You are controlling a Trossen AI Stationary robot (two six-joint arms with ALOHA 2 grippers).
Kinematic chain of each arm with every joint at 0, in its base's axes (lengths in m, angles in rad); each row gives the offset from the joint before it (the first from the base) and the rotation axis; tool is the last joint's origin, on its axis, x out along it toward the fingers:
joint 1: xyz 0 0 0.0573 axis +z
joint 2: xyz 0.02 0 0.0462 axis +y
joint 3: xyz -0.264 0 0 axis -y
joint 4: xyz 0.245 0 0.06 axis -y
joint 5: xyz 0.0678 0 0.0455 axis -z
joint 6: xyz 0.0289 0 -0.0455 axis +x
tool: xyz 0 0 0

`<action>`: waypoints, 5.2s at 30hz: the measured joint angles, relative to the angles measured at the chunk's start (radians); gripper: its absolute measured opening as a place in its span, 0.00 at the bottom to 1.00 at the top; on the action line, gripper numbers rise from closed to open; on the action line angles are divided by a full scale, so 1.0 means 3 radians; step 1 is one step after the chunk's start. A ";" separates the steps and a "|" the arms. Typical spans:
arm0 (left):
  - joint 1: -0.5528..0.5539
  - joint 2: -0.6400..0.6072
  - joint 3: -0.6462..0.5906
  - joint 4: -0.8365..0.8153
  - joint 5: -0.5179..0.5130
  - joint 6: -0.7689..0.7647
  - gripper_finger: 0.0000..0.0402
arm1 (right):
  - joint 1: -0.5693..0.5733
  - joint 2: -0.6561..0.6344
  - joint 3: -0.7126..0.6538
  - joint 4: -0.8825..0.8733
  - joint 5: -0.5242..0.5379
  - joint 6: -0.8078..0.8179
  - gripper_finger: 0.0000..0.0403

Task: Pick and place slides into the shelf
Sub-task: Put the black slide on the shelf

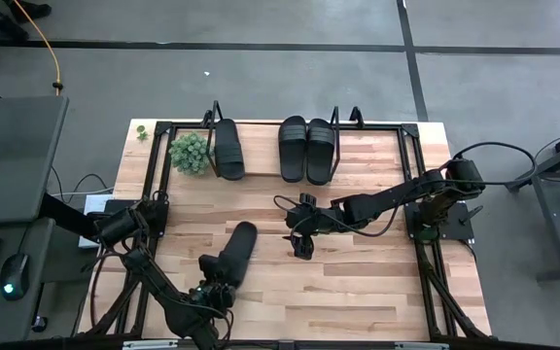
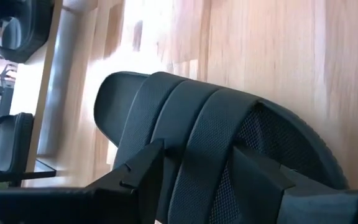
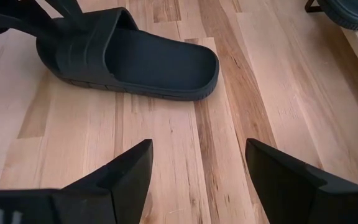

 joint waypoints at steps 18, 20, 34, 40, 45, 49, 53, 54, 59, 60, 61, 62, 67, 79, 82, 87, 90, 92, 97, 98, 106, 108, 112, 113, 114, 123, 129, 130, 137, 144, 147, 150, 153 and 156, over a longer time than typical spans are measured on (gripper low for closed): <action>-0.0004 0.0000 0.0003 -0.0009 0.0031 -0.0013 0.06 | 0.0001 0.0000 0.0000 -0.0001 0.0001 -0.0015 0.62; -0.0004 0.0000 0.0003 -0.0016 0.0039 -0.0011 0.05 | 0.0001 0.0000 0.0000 -0.0001 0.0000 -0.0023 0.62; -0.0003 0.0000 0.0057 -0.0231 0.0033 0.0240 0.01 | 0.0000 0.0000 0.0000 -0.0002 0.0001 -0.0050 0.62; 0.0001 0.0000 0.0316 -0.0802 -0.0083 0.0118 0.02 | -0.0001 0.0000 0.0000 0.0000 0.0001 0.0000 0.62; 0.0041 0.0000 0.0528 -0.1244 -0.0181 -0.0088 0.01 | -0.0003 0.0000 0.0000 0.0013 0.0002 0.0013 0.62; 0.0123 0.0000 0.0577 -0.1404 -0.0212 -0.0126 0.02 | -0.0003 -0.0001 0.0001 0.0013 0.0056 0.0014 0.62; 0.0268 0.0000 0.0582 -0.1409 -0.0237 -0.0025 0.03 | -0.0009 -0.0012 0.0016 0.0005 0.0269 0.0023 0.62; 0.0311 0.0000 0.0582 -0.1409 -0.0242 0.0013 0.03 | -0.0009 -0.0012 0.0026 -0.0018 0.0311 0.0026 0.62; 0.0501 0.0000 0.0582 -0.1409 -0.0250 0.0135 0.03 | -0.0065 -0.0024 0.0113 -0.0163 0.0409 0.0169 0.62; 0.0524 0.0000 0.0582 -0.1410 -0.0264 0.0166 0.03 | -0.0081 -0.0043 0.0131 -0.0263 0.0468 0.0221 0.62; 0.0545 0.0000 0.0583 -0.1409 -0.0283 0.0185 0.03 | -0.0096 -0.0060 0.0152 -0.0342 0.0538 0.0265 0.62; 0.0556 0.0000 0.0584 -0.1408 -0.0328 0.0206 0.03 | -0.0109 -0.0090 0.0167 -0.0422 0.0633 0.0299 0.62; 0.0591 -0.0019 0.0586 -0.1408 -0.0613 0.0366 0.03 | -0.0124 -0.0261 0.0168 -0.0744 0.1095 0.0336 0.62; 0.0913 -0.0302 0.0587 -0.1411 -0.0925 0.0626 0.03 | -0.0246 -0.0591 0.0168 -0.1018 0.1386 0.0088 0.62; 0.0988 -0.0382 0.0587 -0.1409 -0.1014 0.0675 0.03 | -0.0324 -0.0603 0.0168 -0.1041 0.1412 -0.0007 0.62; 0.1130 -0.0516 0.0587 -0.1410 -0.1248 0.0873 0.03 | -0.0507 -0.0603 0.0168 -0.1115 0.1405 -0.0137 0.62; 0.1253 -0.0609 0.0586 -0.1408 -0.1373 0.1004 0.03 | -0.0601 -0.0603 0.0164 -0.1161 0.1337 -0.0163 0.62; 0.1355 -0.0701 0.0586 -0.1409 -0.1468 0.1101 0.03 | -0.0659 -0.0603 0.0139 -0.1129 0.1281 -0.0213 0.62; 0.1637 -0.0960 0.0586 -0.1409 -0.1601 0.1304 0.03 | -0.0814 -0.0600 0.0018 -0.0999 0.1130 -0.0356 0.62; 0.1693 -0.1017 0.0586 -0.1409 -0.1612 0.1347 0.03 | -0.0857 -0.0600 -0.0001 -0.0986 0.1115 -0.0372 0.62; 0.2138 -0.1341 0.0586 -0.1409 -0.1760 0.1652 0.03 | -0.1121 -0.0600 -0.0051 -0.0957 0.0915 -0.0402 0.62; 0.2246 -0.1382 0.0586 -0.1409 -0.1765 0.1728 0.03 | -0.1139 -0.0600 -0.0051 -0.0931 0.0884 -0.0429 0.62; 0.2462 -0.1383 0.0586 -0.1395 -0.1796 0.1834 0.03 | -0.1139 -0.0600 -0.0051 -0.0857 0.0860 -0.0487 0.62; 0.2519 -0.1382 0.0586 -0.1370 -0.1817 0.1870 0.03 | -0.1139 -0.0600 -0.0051 -0.0840 0.0859 -0.0487 0.62; 0.2569 -0.1377 0.0586 -0.1306 -0.1846 0.1922 0.03 | -0.1138 -0.0600 -0.0051 -0.0830 0.0857 -0.0488 0.62; 0.2840 -0.1369 0.0586 -0.0409 -0.1781 0.2760 0.03 | -0.1137 -0.0600 -0.0051 -0.0859 0.0745 -0.0487 0.62; 0.2882 -0.1368 0.0586 0.0229 -0.1652 0.3310 0.03 | -0.1137 -0.0599 -0.0051 -0.0948 0.0745 -0.0487 0.62; 0.2884 -0.1368 0.0586 0.0318 -0.1629 0.3393 0.03 | -0.1137 -0.0599 -0.0051 -0.0956 0.0745 -0.0487 0.62; 0.3096 -0.1368 0.0489 0.0883 -0.1238 0.3832 0.03 | -0.1137 -0.0599 -0.0051 -0.0998 0.0745 -0.0472 0.62; 0.3368 -0.1366 0.0209 0.1306 -0.0964 0.3975 0.03 | -0.1137 -0.0599 -0.0051 -0.1044 0.0748 -0.0451 0.62; 0.3433 -0.1366 0.0060 0.1525 -0.0931 0.4051 0.03 | -0.1137 -0.0599 -0.0051 -0.1045 0.0748 -0.0451 0.62; 0.3473 -0.1366 -0.0065 0.1704 -0.0924 0.4116 0.03 | -0.1137 -0.0599 -0.0051 -0.1044 0.0748 -0.0452 0.62; 0.3492 -0.1366 -0.0218 0.1991 -0.0805 0.4226 0.03 | -0.1137 -0.0599 -0.0051 -0.1044 0.0748 -0.0452 0.62; 0.3492 -0.1366 -0.0374 0.2288 -0.0792 0.4377 0.03 | -0.1137 -0.0599 -0.0051 -0.1043 0.0748 -0.0453 0.62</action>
